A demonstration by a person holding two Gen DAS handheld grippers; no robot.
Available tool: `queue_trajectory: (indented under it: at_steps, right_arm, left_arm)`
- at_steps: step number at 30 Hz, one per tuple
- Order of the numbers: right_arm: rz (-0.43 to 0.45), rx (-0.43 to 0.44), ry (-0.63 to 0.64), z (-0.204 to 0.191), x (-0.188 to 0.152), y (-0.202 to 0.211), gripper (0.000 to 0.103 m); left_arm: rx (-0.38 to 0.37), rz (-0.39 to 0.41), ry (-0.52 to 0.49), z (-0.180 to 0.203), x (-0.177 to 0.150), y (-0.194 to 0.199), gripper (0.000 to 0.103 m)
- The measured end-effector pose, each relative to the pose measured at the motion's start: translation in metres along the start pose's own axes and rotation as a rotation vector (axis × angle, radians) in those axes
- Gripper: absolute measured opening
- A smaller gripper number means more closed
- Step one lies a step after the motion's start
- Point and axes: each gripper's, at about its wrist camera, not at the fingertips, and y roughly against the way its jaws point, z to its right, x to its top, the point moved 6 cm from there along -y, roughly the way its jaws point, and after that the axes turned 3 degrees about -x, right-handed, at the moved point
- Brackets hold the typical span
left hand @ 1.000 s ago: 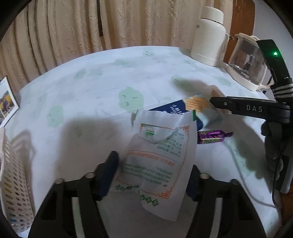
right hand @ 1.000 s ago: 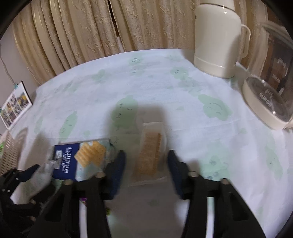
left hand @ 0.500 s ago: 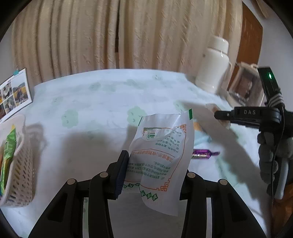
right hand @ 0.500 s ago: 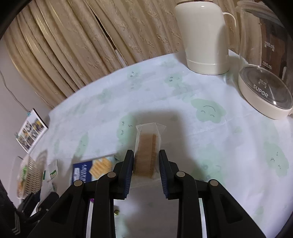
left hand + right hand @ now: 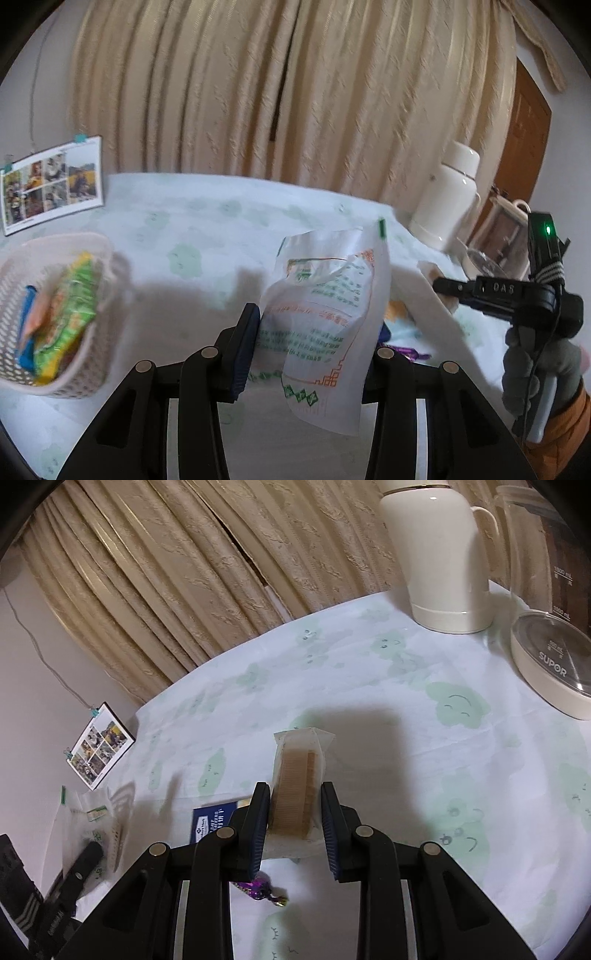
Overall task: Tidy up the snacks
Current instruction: 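Carry the snack bag into the pink basket and open the left gripper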
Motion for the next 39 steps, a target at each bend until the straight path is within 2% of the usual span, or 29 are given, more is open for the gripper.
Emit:
queue_trajectory:
  at_steps: [7, 12, 14, 15, 18, 19, 28, 36, 38, 39]
  right_arm:
    - [-0.007, 0.006, 0.008, -0.004, -0.003, -0.003, 0.025]
    - [-0.015, 0.003, 0.004, -0.004, -0.005, -0.005, 0.025]
    - [-0.017, 0.003, 0.0, -0.003, -0.005, -0.006, 0.026]
    - [-0.016, 0.002, -0.003, -0.003, -0.005, -0.006, 0.026]
    - [-0.016, 0.004, -0.01, -0.002, -0.005, -0.006, 0.026]
    - [-0.016, 0.003, -0.011, -0.003, -0.006, -0.005, 0.026]
    - [-0.019, 0.007, -0.01, -0.004, -0.006, -0.006, 0.027]
    - [-0.022, 0.008, 0.0, -0.008, -0.009, -0.005, 0.027]
    - [-0.023, 0.01, 0.001, -0.008, -0.009, -0.006, 0.027]
    - [-0.023, 0.01, 0.002, -0.009, -0.009, -0.006, 0.027]
  left_arm:
    - [0.063, 0.081, 0.023, -0.023, 0.017, 0.032, 0.04]
    - [0.034, 0.041, 0.02, -0.023, 0.014, 0.037, 0.04]
    - [0.011, -0.005, 0.008, -0.015, 0.006, 0.03, 0.041]
    - [0.0, -0.027, 0.011, -0.011, 0.001, 0.026, 0.045]
    - [-0.024, -0.076, 0.035, -0.003, -0.012, 0.011, 0.072]
    - [-0.032, -0.101, 0.044, 0.0, -0.018, 0.004, 0.074]
    - [-0.044, -0.279, 0.033, 0.014, -0.047, -0.054, 0.074]
    - [-0.01, -0.32, -0.021, 0.02, -0.059, -0.069, 0.073]
    - [-0.008, -0.318, -0.04, 0.022, -0.059, -0.069, 0.064]
    - [-0.011, -0.318, -0.041, 0.023, -0.059, -0.069, 0.053]
